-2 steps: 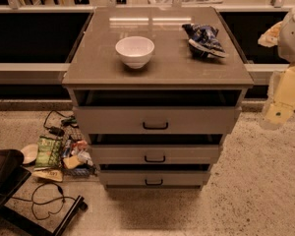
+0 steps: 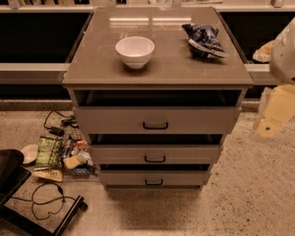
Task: Open bottom drawer
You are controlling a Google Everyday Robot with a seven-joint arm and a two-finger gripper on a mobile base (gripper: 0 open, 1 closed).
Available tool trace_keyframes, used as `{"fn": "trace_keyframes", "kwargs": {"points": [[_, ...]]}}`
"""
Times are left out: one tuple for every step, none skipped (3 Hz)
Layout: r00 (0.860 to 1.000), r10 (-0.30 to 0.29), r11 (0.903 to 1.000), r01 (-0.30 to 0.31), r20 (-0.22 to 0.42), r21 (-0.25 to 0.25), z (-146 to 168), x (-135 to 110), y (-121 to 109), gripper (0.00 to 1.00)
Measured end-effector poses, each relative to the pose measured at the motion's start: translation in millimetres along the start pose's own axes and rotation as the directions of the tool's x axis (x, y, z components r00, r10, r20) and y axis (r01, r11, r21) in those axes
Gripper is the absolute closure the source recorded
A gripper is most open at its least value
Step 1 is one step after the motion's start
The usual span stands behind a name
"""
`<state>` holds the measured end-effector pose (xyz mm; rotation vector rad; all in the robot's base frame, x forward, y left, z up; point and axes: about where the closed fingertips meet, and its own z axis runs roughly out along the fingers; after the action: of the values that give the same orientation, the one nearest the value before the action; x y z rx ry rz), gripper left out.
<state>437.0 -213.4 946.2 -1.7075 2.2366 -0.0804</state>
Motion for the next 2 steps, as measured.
{"fn": "trace_keyframes", "kwargs": {"points": [[0.999, 0.033, 0.9994, -0.032, 0.018, -0.015, 63, 4, 21, 0.0], [0.995, 0.089, 0.9937, -0.087, 0.033, -0.071, 146, 17, 52, 0.0]]}}
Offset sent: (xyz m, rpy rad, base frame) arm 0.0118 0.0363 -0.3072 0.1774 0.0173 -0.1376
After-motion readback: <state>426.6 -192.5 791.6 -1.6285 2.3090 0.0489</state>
